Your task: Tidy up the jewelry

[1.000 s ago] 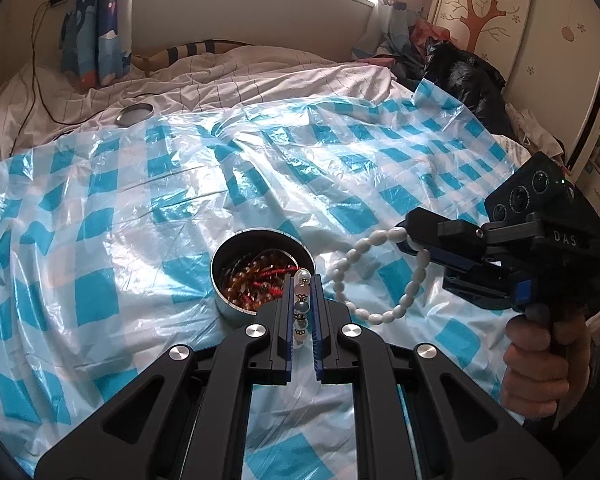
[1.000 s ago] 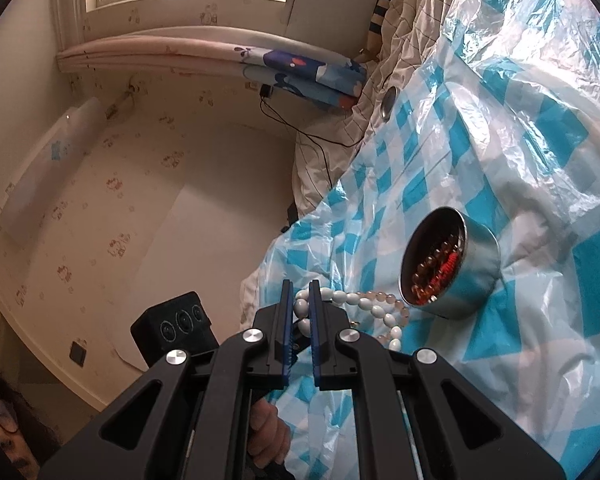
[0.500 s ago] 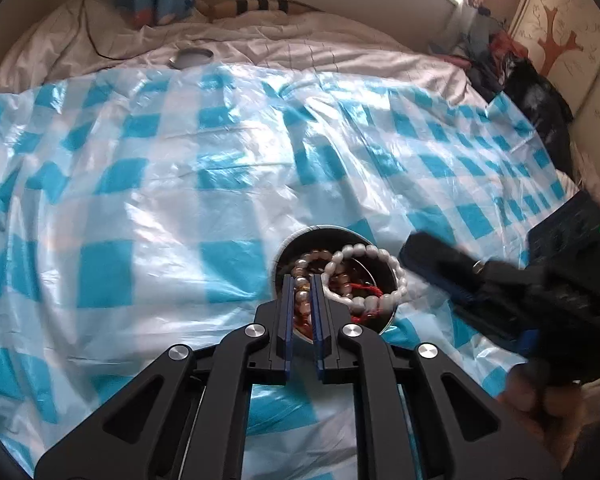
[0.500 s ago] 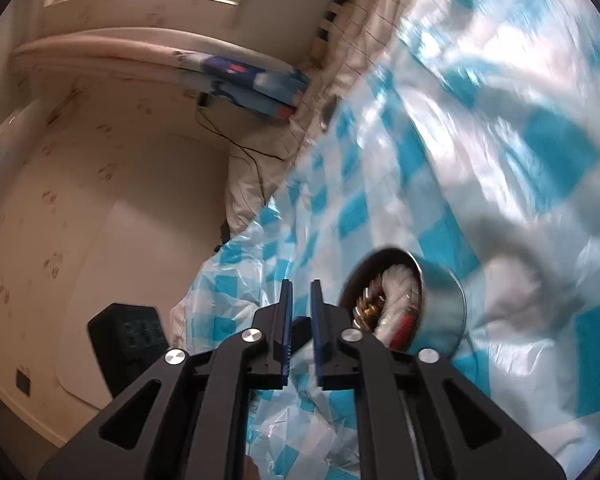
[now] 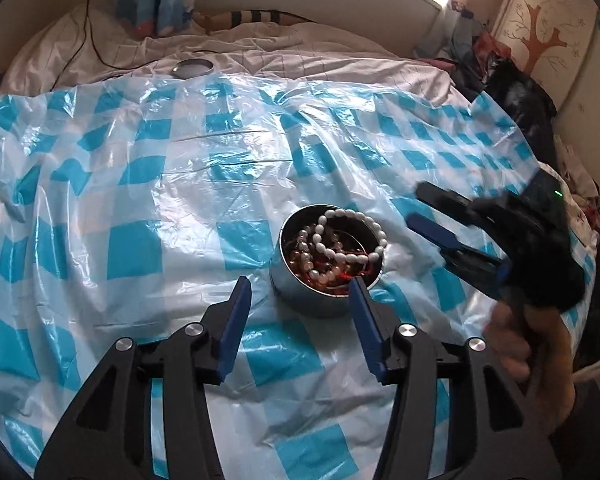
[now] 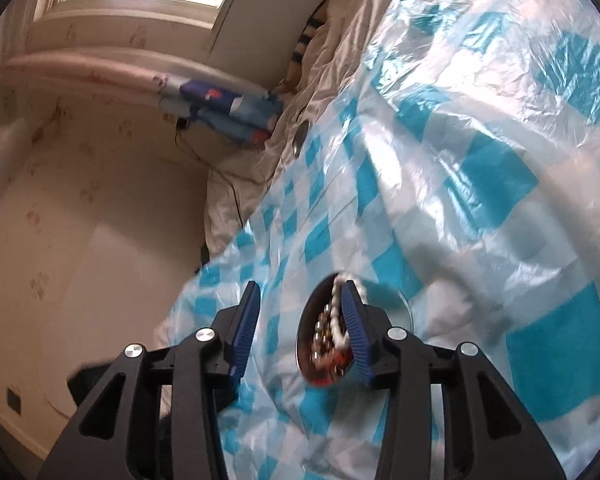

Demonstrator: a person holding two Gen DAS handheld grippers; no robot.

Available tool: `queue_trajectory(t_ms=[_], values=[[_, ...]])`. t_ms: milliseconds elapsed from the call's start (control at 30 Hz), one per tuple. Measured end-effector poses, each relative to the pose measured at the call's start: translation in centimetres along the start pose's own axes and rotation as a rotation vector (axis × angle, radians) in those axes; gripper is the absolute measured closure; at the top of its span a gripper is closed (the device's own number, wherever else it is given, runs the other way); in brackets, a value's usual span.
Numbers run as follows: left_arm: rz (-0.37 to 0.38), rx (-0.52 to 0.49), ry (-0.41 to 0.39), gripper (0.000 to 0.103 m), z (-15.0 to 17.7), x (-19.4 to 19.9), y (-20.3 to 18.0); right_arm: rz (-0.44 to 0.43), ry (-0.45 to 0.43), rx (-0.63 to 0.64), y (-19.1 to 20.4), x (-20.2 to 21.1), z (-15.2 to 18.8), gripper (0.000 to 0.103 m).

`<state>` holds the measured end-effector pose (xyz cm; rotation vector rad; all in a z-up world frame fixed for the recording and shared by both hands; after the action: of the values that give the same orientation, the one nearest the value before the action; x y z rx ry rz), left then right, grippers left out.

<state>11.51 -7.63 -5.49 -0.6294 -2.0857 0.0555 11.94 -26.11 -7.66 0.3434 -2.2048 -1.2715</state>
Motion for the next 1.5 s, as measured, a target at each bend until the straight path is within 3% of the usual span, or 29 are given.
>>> queue_trajectory(t_ms=[267, 333, 400, 567, 633, 733, 767, 867, 967, 1133, 1333, 1500], values=[[-0.007, 0.005, 0.002, 0.050, 0.4, 1.1, 1.4, 0.030, 0.132, 0.075, 1.1, -4.0, 2.1, 0.059], [-0.006, 0.010, 0.004, 0.049, 0.4, 1.3, 1.6, 0.034, 0.065, 0.092, 1.4, -3.1, 1.2, 0.057], [0.000, 0.011, 0.002, 0.048, 0.5, 1.6, 1.5, 0.061, 0.003, 0.077, 0.7, -2.1, 0.1, 0.048], [-0.001, -0.002, 0.000, 0.043, 0.8, 1.8, 1.4, 0.066, 0.048, 0.064, 0.3, -2.6, 1.1, 0.047], [0.037, 0.028, 0.019, 0.043, 1.3, 1.5, 1.3, 0.118, 0.081, 0.164, 2.1, -2.7, 2.2, 0.047], [0.061, 0.060, 0.035, 0.043, 1.9, 1.1, 1.2, 0.277, 0.125, 0.380, 4.2, -1.7, 4.1, 0.032], [0.057, 0.061, 0.040, 0.043, 2.2, 1.0, 1.2, 0.374, 0.129, 0.495, 4.8, -0.9, 5.0, 0.025], [0.027, 0.072, 0.032, 0.036, 2.7, 0.9, 1.4, 0.547, 0.138, 0.677, 4.8, 0.9, 6.9, 0.014], [-0.011, 0.084, 0.010, 0.027, 2.8, 1.2, 1.8, 0.644, 0.158, 0.741, 3.8, 2.2, 7.8, 0.012], [-0.103, 0.088, -0.027, 0.013, 3.3, 1.8, 2.4, 0.716, 0.145, 0.757, 2.7, 4.5, 8.6, 0.008], [-0.196, 0.026, -0.052, 0.008, 3.7, 1.7, 2.3, 0.722, 0.128, 0.757, 3.3, 5.4, 10.1, 0.007], [-0.228, 0.011, -0.058, 0.008, 3.7, 1.3, 2.4, 0.719, 0.130, 0.744, 3.0, 4.6, 9.9, 0.007]])
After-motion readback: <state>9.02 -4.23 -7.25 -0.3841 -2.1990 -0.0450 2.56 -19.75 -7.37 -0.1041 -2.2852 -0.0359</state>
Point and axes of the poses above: each gripper's, at about its wrist camera, not at the fingertips, and x roughly against the way its jaws point, y to its left, z to its underside, the point moved 8 cm from there along -x, roughly the way its jaws point, and after that the axes turned 5 degrees about x, right-handed, at the moved point
